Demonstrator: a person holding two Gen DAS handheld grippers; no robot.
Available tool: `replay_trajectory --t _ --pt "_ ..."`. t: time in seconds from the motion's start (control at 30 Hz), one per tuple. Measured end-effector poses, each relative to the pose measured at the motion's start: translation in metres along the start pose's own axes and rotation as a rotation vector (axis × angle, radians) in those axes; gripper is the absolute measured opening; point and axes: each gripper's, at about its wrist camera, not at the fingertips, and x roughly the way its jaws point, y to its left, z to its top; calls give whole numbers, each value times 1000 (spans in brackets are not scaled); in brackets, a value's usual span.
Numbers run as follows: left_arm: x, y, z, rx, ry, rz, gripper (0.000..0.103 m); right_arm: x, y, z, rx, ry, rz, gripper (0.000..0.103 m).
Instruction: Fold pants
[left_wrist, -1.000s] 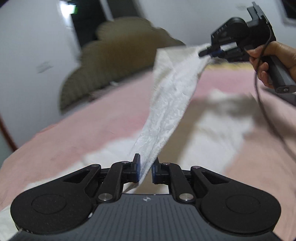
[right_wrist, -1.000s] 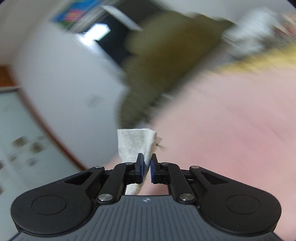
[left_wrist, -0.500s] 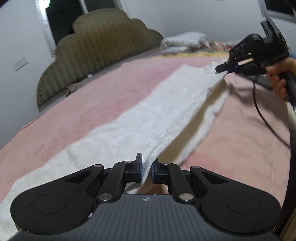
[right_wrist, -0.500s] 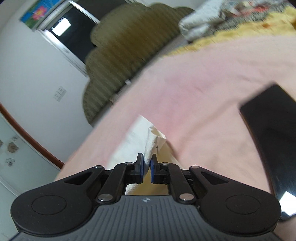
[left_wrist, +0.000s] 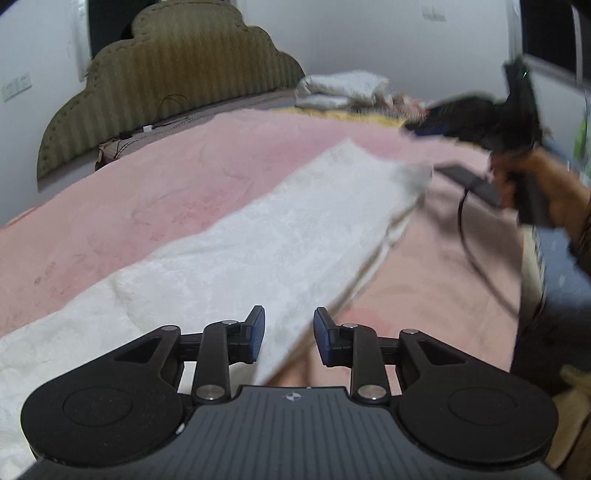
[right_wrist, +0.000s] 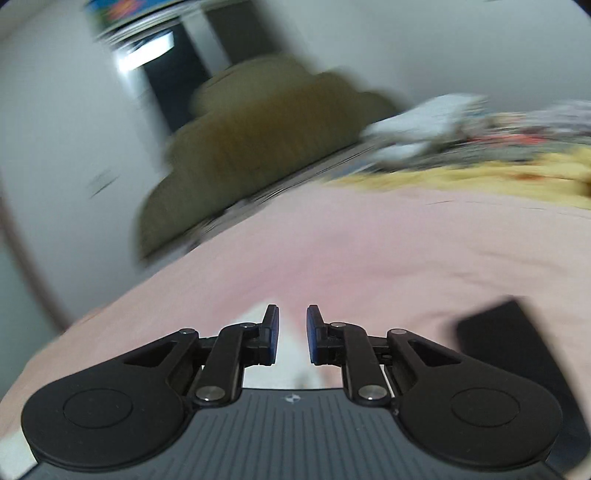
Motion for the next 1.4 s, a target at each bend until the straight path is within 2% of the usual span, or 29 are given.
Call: replay_trajectory --t 0.07,0.13,0.2,0.23,0.27,0.33,0.4,0.47,0.5,0.53,0.6,0.63,0.7,0.77,0.87,0.97,1.0,1.07,1.13,1.2,1.27,1.33,1.4 --pt "2 11 8 -63 -16 30 43 28 19 0 -47 100 112 20" --pt "14 21 12 -126 -4 99 47 53 30 -3 -71 136 181 25" --pt "33 29 9 -152 86 141 47 80 35 -5 -105 192 168 32" --pt "43 31 4 -156 141 139 47 93 34 -7 -121 233 147 37" --pt "46 32 -1 -158 163 137 48 102 31 -8 -132 262 111 38" --pt "38 27 -6 -125 132 155 47 103 23 -10 -117 258 51 38" --pt "29 26 -4 -111 96 168 48 82 19 -11 -88 182 48 40" --pt "22 29 3 -129 50 187 49 65 19 -12 -83 140 62 51" --pt "21 32 5 -142 41 198 51 63 21 -13 -87 152 88 63" --pt "22 35 6 -152 43 202 52 62 24 -17 -97 177 117 69" --pt "31 39 5 -156 90 196 53 71 31 -23 -139 250 163 69" --pt "36 39 3 -154 123 202 53 76 34 -27 -171 276 152 69" --pt "40 40 1 -148 132 222 54 88 36 -29 -223 262 90 69" --pt "35 45 5 -141 112 249 55 87 37 -25 -186 245 67 71" --pt "30 66 14 -175 104 303 56 88 50 -18 -198 271 170 71" --pt "38 93 21 -246 172 341 55 99 83 -29 -353 409 280 70" --pt "44 101 21 -262 205 354 55 104 94 -36 -422 443 284 69" --pt "61 117 18 -282 268 390 57 111 117 -48 -591 432 220 73" --pt "69 130 18 -311 260 424 56 123 129 -49 -652 416 181 85" --pt "69 137 24 -350 256 452 56 138 129 -41 -613 428 170 86" --pt "57 134 27 -362 220 454 50 132 135 -37 -614 415 161 86" --pt "43 124 27 -332 180 433 54 113 137 -36 -626 399 199 86" --pt "35 110 21 -316 160 410 65 96 133 -37 -596 407 253 86"
